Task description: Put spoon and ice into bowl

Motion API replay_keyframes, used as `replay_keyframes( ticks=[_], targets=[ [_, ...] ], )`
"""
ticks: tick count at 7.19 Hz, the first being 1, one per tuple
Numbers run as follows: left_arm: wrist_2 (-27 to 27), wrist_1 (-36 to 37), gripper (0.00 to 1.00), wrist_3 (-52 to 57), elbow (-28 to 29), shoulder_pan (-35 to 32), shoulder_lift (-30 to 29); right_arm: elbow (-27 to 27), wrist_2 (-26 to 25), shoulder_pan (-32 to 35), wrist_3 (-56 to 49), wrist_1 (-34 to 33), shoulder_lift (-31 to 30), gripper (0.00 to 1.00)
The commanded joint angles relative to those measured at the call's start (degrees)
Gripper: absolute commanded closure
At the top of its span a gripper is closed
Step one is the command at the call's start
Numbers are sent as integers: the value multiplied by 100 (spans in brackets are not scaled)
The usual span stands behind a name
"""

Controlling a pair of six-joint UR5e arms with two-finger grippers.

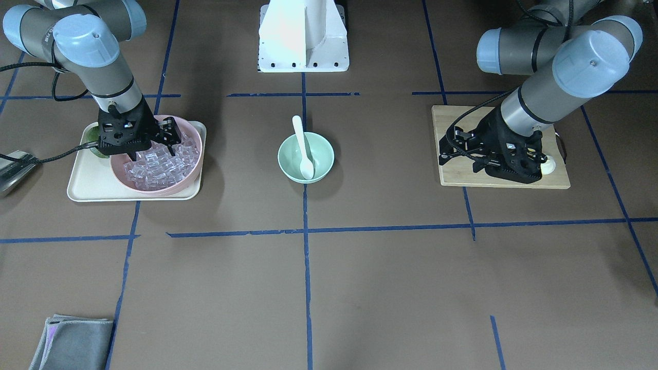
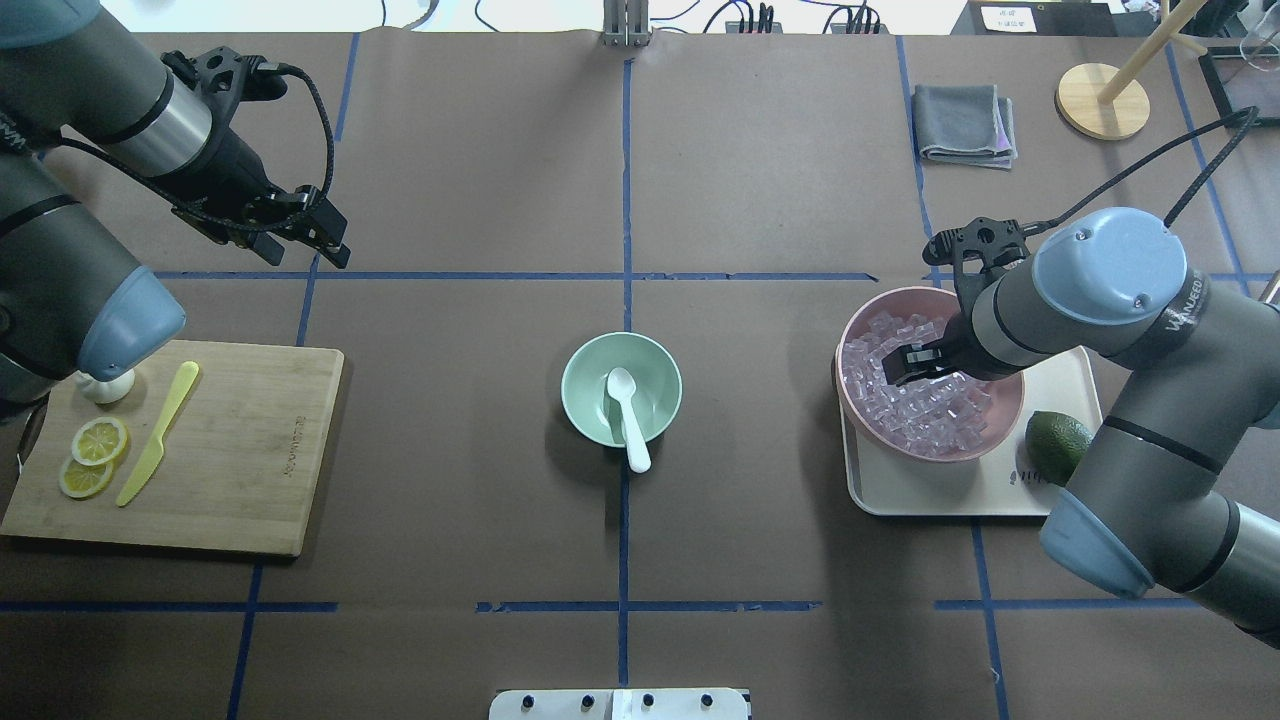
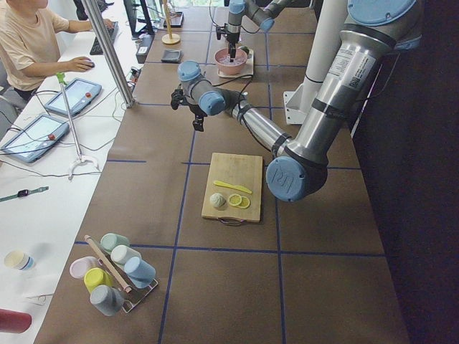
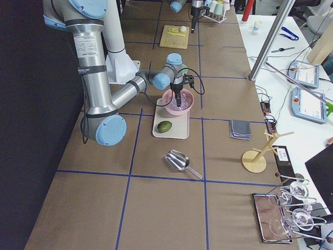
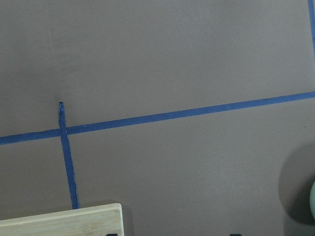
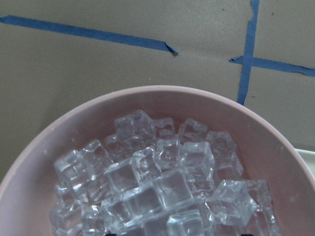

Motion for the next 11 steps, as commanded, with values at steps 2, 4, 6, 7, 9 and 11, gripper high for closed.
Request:
replay_keyframes(
  ticks=[2,4,6,7,9,11],
  targets=[
    [-3,-1,19,-3,-33,0,29,-17,-30,-39,-9,0,35,75],
    [-3,-1,18,-3,-33,0,29,-8,-39,13,-411,9,35,100],
    [6,-1,16,-38,-42,0,29,70,-109,14,-422,9,79,100],
    [6,-1,16,-47,-42,0,29,358,-83,31,-344,0,253,100],
    [-3,-1,16,-47,-51,0,29,423,-65,-99,930,9,901,100],
    [-3,-1,16,-47,-51,0,29,4,-117,-520,2139,26,1683,100]
  ],
)
